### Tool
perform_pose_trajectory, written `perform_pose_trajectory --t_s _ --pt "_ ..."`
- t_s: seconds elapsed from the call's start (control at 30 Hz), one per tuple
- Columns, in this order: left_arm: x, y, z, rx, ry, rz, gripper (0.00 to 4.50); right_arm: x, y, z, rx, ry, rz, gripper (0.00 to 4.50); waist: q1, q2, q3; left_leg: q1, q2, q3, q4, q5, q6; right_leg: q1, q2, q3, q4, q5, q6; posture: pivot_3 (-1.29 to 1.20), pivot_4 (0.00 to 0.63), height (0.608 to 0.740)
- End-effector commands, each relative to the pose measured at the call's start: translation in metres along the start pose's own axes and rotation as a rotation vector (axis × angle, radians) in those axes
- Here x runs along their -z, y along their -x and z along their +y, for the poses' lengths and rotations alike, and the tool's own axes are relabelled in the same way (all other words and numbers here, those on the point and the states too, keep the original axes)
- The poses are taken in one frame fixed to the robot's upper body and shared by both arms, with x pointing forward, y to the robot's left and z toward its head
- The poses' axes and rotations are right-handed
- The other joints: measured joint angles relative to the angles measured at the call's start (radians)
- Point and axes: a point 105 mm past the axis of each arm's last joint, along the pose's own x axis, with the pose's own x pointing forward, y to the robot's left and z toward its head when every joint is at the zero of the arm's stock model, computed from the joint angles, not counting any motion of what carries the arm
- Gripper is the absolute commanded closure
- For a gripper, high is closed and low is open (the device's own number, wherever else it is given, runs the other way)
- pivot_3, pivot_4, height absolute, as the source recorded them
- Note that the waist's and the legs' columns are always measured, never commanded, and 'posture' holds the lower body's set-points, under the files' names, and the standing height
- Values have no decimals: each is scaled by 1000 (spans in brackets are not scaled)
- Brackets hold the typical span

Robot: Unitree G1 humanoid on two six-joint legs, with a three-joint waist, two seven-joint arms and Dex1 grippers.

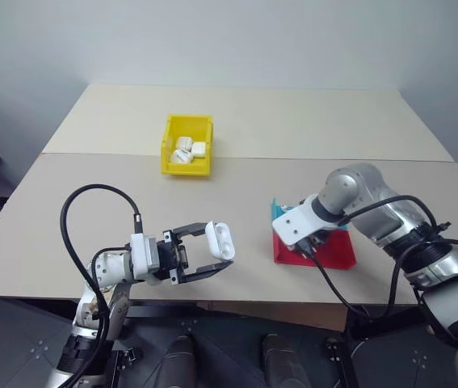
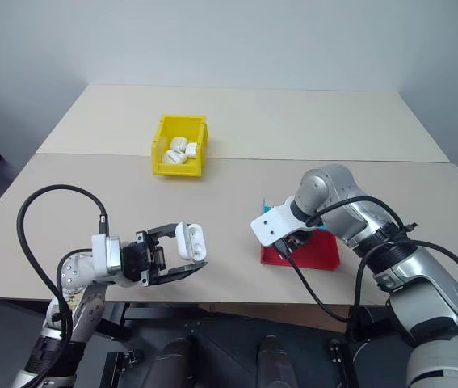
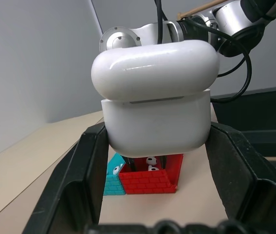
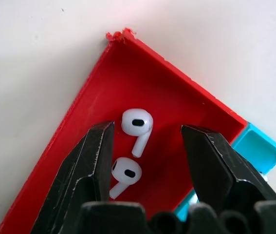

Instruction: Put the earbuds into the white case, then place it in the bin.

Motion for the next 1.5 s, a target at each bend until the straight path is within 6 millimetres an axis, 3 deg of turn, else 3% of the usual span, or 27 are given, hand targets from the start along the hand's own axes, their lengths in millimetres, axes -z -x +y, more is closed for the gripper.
perform_pose_trajectory --t_s 0.03,0.47,0.6,1.07,1.23,1.5 --pt "-7 -2 -3 14 -32 8 1764 -2 5 -3 -17 32 15 1874 -1 0 0 0 0 0 0 0 0 0 0 0 0 0 0 0 150 740" --pt "-5 -2 -1 10 -47 20 1764 -5 1 -3 -35 38 6 1874 0 0 0 0 0 0 -1 0 0 -1 0 0 0 0 0 0 150 740" --pt "-5 -1 -2 16 -37 33 1764 -6 1 -3 -30 49 3 2747 0 0 0 0 0 0 -1 0 0 -1 0 0 0 0 0 0 150 740" --pt "-4 -1 0 16 -42 33 1764 -6 0 0 -37 58 -1 2747 0 0 0 0 0 0 -1 0 0 -1 0 0 0 0 0 0 150 740" --pt "-3 -1 0 13 -35 47 1764 -5 -2 1 -30 65 2 3848 0 0 0 0 0 0 -1 0 0 -1 0 0 0 0 0 0 150 740" --pt "-4 0 0 12 -32 46 1764 -6 0 1 -10 73 -2 3848 0 0 0 0 0 0 -1 0 0 -2 0 0 0 0 0 0 150 740"
